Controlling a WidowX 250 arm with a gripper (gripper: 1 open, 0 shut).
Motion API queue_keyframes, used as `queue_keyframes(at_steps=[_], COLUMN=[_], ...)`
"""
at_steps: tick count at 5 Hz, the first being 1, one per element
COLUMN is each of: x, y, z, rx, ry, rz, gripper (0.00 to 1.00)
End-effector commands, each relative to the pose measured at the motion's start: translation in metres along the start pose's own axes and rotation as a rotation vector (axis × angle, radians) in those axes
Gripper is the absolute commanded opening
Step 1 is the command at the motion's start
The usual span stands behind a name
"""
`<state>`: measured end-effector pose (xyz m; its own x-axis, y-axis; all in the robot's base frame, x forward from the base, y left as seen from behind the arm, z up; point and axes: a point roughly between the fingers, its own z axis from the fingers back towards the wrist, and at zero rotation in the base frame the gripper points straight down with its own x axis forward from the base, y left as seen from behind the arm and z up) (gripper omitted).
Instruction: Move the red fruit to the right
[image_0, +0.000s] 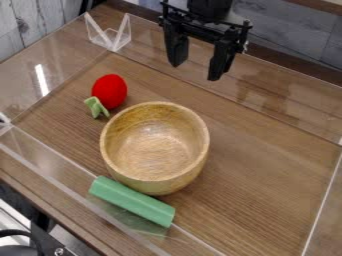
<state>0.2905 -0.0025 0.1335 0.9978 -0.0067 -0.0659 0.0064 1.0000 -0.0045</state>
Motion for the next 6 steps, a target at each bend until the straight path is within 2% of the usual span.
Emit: queue_keyframes(at_steps=[1,2,3,5,6], x=[0.001,0.006,0.012,0.023,0.016], y=[0.003,0.0,-0.003,-0.008,-0.009], z=[0.002,0.007,0.018,0.011,0.005], rx=[0.011,0.017,0.012,0.011,0.013], ry=[-0.003,-0.011,-0.026,-0.026,-0.024], rz=[-0.043,-0.023,0.018,0.063,0.029], gripper=[1.0,1.0,1.0,1.0,1.0])
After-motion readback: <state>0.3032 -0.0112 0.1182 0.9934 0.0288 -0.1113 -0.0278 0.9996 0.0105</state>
